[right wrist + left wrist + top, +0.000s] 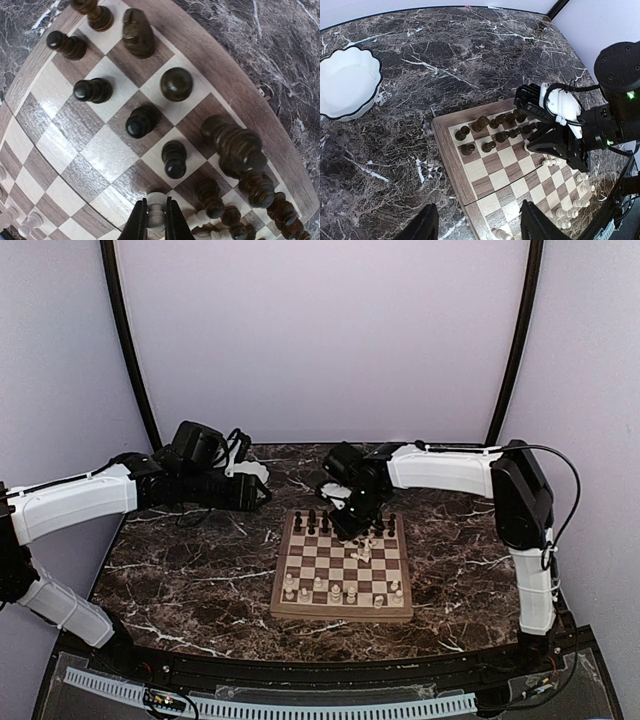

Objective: Set up the chess pieces on the board
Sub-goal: Place the pawn at b2.

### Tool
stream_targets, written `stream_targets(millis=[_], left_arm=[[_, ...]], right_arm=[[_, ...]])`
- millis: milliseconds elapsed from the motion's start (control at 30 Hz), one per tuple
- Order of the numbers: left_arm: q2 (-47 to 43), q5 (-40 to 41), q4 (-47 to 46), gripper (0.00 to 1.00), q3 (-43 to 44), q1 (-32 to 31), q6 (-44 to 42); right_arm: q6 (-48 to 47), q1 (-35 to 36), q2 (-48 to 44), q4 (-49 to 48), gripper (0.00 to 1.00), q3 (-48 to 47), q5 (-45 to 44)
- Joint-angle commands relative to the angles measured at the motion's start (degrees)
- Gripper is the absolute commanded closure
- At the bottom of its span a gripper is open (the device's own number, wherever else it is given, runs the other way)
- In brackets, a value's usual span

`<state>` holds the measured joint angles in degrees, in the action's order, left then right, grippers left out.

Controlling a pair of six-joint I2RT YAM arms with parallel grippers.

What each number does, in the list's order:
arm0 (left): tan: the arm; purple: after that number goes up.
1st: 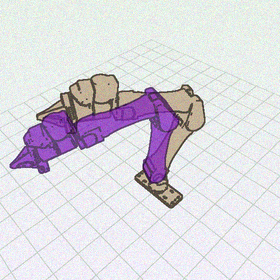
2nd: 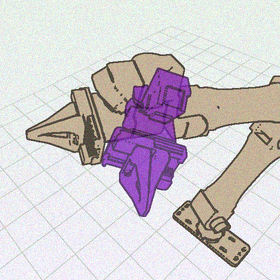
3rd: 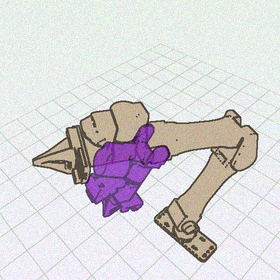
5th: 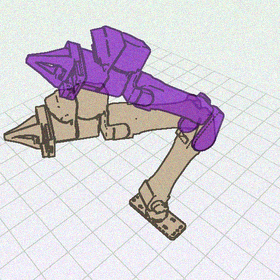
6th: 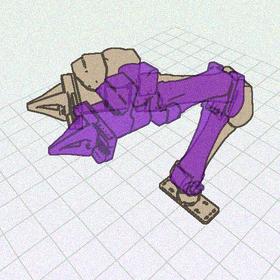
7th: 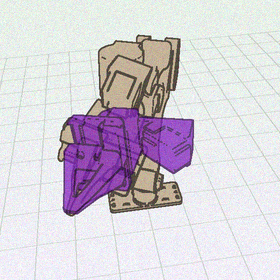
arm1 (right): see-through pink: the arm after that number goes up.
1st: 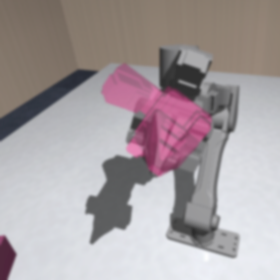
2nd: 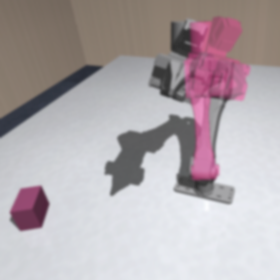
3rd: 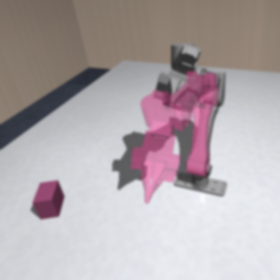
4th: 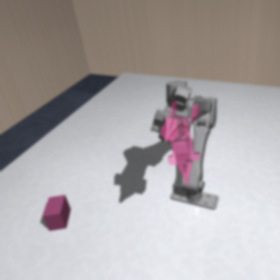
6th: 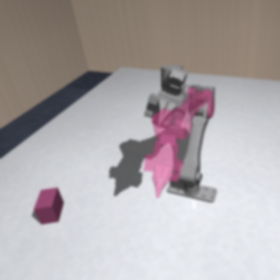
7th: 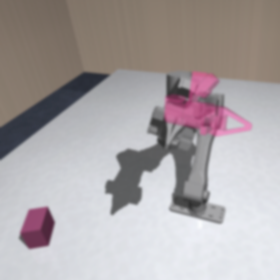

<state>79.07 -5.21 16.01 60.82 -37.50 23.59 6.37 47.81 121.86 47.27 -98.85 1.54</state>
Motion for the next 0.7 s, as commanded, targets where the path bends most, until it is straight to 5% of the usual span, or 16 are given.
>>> stream_targets(millis=[0,667], left_arm=[[-1.8,0.2,0.0,0.42,0.2,0.4,-0.5],[-5.6,0.3,0.2,0.42,-3.1,0.9,0.0]], right_arm=[[-0.6,3.9,-5.6,-0.4,0.95,2.6,2.2],[-2.8,15.4,0.4,0.0,0.94,-3.5,5.2]])
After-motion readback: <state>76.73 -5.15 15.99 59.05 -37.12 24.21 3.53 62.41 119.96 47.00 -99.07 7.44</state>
